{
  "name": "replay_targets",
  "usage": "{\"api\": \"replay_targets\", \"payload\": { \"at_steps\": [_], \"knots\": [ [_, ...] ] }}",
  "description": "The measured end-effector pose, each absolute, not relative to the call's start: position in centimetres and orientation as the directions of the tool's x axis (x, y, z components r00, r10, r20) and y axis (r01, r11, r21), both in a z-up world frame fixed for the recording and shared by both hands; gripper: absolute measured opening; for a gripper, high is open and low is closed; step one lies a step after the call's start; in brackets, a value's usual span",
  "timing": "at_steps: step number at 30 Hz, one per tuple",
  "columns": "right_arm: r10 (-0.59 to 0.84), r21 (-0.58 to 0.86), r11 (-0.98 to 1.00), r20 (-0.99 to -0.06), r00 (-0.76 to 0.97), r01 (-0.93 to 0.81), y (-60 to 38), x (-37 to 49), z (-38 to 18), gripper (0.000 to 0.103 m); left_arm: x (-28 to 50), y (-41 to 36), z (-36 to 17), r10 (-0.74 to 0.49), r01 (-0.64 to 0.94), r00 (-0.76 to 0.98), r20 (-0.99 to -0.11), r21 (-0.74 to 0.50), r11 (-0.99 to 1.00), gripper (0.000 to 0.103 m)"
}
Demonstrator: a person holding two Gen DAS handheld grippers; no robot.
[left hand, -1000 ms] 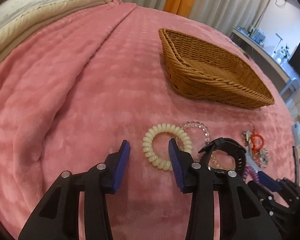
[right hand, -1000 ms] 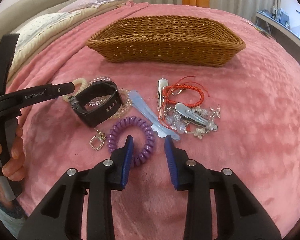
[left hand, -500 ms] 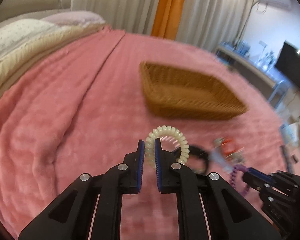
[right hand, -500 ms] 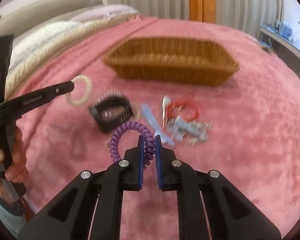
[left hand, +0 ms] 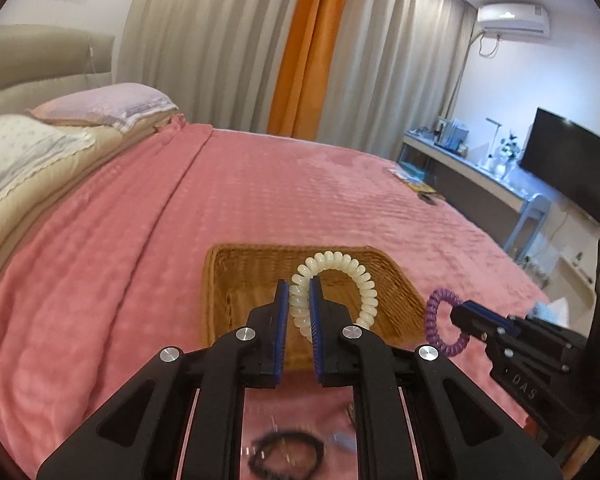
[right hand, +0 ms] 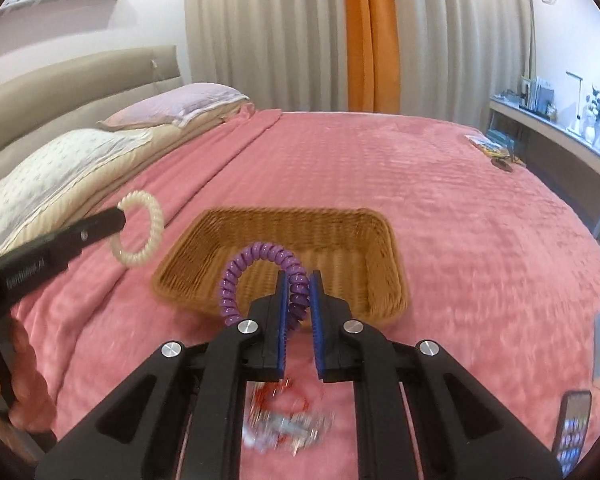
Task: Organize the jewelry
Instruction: 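Carry both coiled bracelets into the wicker basket and open both tools, then withdraw both open tools from the basket toward the remaining jewelry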
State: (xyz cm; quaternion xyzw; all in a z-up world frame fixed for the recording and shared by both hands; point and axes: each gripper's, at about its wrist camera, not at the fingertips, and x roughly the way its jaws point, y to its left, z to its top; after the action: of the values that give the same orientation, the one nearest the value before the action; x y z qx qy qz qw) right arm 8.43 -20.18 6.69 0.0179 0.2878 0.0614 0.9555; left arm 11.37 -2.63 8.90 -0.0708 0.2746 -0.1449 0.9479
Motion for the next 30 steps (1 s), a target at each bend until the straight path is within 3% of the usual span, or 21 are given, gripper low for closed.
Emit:
{"api": "replay_targets", "payload": {
  "at_steps": [8, 19, 20, 22, 24, 26, 30],
  "knots": [
    [0.148, 0.140, 0.988, -0.686, 0.712, -0.070, -20.6, 17.3, 1.8, 0.009, 19.2, -3.7, 3.8, -0.304, 0.181, 0.723, -0.620, -0.255, 0.950, 0.009],
    [0.132, 0.134, 0.990, -0.757, 0.640, -0.045, -20.8, 19.8, -1.8, 0.009, 21.3, -4.6, 0.2, -0.244, 0.155, 0.657, -0.713, -0.188, 0.970, 0.011],
    [0.135, 0.140, 0.989, -0.762, 0.634, -0.044, -20.9, 19.7, -1.8, 0.010, 21.1, -4.6, 0.2, -0.248, 0.156, 0.655, -0.714, -0.193, 0.969, 0.014],
    [0.149, 0.154, 0.987, -0.758, 0.635, -0.048, -21.3, 19.2, -1.4, 0.012, 20.5, -4.4, 0.6, -0.248, 0.157, 0.661, -0.709, -0.192, 0.969, 0.039],
    [0.151, 0.156, 0.986, -0.744, 0.650, -0.051, -21.7, 18.3, -0.7, 0.029, 19.4, -4.3, 1.5, -0.246, 0.163, 0.680, -0.690, -0.185, 0.969, 0.050],
    [0.148, 0.149, 0.987, -0.716, 0.682, -0.059, -21.8, 16.7, 0.6, 0.046, 17.8, -3.7, 2.8, -0.276, 0.185, 0.692, -0.667, -0.206, 0.961, 0.051],
    [0.185, 0.156, 0.982, -0.668, 0.720, -0.108, -21.7, 13.1, 3.3, 0.047, 14.4, -2.4, 5.6, -0.316, 0.212, 0.718, -0.620, -0.239, 0.948, 0.064]
  ]
}}
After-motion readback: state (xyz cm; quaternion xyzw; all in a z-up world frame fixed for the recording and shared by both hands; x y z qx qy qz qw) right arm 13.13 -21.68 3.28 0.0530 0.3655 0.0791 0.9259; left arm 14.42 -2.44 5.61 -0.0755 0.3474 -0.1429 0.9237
